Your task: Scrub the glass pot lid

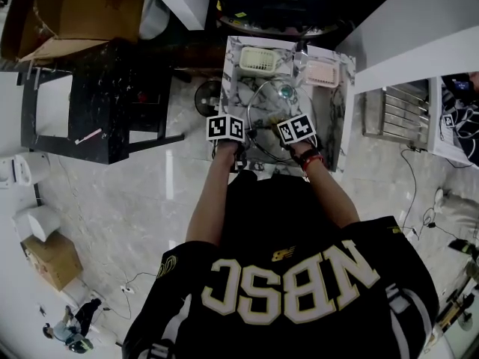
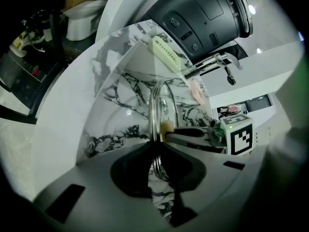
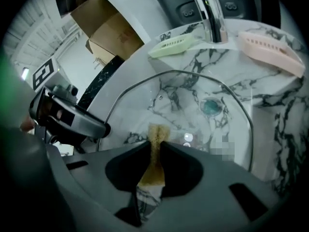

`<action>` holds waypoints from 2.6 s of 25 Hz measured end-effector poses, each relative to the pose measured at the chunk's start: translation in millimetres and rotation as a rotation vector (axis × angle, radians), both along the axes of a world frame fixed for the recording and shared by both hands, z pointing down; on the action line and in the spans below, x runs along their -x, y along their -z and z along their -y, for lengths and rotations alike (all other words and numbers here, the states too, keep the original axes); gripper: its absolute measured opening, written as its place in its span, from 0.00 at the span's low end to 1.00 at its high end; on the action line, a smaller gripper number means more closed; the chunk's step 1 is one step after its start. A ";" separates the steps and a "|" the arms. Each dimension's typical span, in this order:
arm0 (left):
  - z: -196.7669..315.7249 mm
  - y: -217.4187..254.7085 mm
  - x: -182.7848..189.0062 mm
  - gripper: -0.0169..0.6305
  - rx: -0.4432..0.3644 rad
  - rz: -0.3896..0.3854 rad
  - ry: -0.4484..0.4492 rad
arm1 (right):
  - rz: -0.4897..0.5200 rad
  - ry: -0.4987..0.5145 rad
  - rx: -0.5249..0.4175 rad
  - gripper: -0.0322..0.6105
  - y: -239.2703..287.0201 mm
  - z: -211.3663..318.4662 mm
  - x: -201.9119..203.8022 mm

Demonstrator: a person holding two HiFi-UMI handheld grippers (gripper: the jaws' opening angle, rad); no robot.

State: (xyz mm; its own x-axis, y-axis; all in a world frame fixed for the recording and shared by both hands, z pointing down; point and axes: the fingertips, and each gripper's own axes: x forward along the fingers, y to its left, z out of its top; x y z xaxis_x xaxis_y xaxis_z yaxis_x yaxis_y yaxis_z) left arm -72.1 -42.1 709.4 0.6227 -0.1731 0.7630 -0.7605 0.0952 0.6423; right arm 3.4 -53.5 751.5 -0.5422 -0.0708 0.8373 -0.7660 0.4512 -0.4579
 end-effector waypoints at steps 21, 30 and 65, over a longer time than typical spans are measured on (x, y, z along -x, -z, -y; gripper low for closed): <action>-1.0 3.2 0.0 0.13 0.028 -0.052 0.051 | -0.216 -0.046 -0.086 0.16 -48.2 66.1 -88.1; 0.7 4.7 -1.0 0.13 0.017 -0.067 0.063 | -0.226 -0.052 -0.006 0.16 -45.8 13.8 -103.6; -1.7 3.7 0.0 0.13 0.032 -0.050 0.057 | -0.140 -0.106 -0.085 0.17 -44.1 78.3 -70.3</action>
State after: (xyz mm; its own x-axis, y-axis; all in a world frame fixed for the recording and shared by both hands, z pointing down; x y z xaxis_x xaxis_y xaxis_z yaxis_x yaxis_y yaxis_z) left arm -72.0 -40.4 705.6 0.6503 -0.1853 0.7367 -0.7201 0.1584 0.6755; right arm 73.7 -131.8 795.6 -0.4063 -0.1949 0.8927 -0.8649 0.3974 -0.3068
